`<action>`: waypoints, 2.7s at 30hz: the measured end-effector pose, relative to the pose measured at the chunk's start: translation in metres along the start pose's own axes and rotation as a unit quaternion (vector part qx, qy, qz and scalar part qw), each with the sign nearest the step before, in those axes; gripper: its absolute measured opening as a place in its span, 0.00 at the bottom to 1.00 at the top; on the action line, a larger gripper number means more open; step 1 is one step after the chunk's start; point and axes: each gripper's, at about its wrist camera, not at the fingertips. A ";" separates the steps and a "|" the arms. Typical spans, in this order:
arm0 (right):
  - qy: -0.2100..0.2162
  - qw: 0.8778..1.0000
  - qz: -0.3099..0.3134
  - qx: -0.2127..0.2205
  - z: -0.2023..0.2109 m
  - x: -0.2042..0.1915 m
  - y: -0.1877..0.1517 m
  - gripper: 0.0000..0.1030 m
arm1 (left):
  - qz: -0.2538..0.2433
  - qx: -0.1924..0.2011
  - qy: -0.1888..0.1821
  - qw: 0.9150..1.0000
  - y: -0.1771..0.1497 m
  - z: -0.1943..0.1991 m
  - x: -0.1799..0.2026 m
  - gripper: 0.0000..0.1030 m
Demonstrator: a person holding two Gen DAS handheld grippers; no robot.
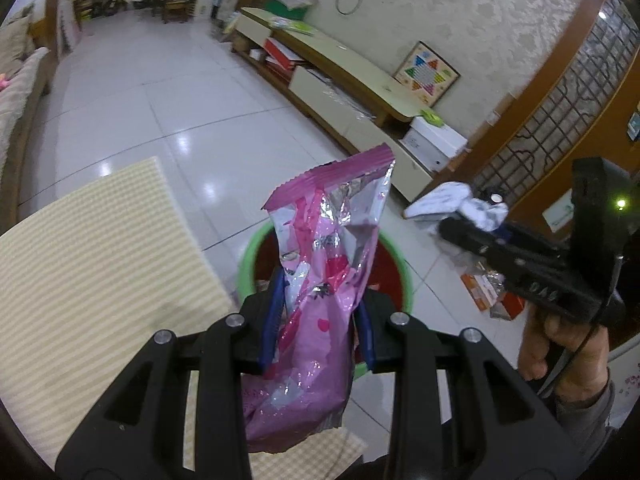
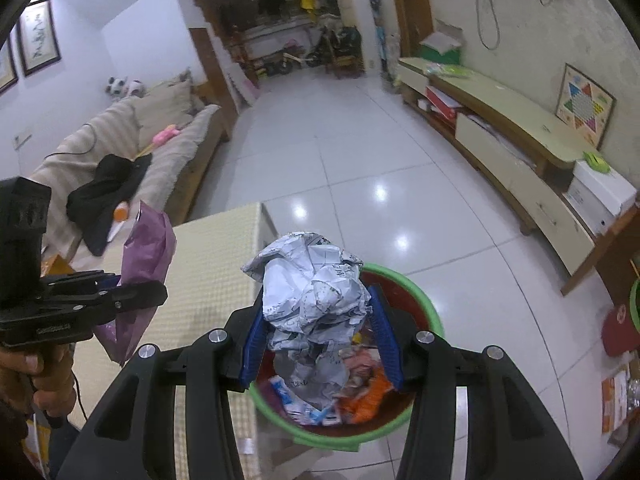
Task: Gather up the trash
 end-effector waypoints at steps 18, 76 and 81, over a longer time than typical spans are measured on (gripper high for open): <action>-0.031 0.998 -0.033 -0.033 -0.021 0.031 -0.002 0.45 | 0.009 -0.028 -0.019 0.999 0.007 -0.063 0.018 0.30; -0.012 0.997 0.061 0.038 -0.028 -0.100 0.020 0.91 | 0.061 0.087 0.115 0.988 -0.037 0.101 -0.078 0.95; 0.001 0.996 0.068 0.062 -0.023 -0.132 0.012 0.93 | 0.088 0.109 0.174 0.975 -0.059 0.134 -0.100 0.95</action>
Point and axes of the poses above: each gripper's, at about its wrist camera, not at the fingertips, and z roughly against the way its jaws point, x to its right, y to its top, and after that the axes turned 1 degree about x, right-handed
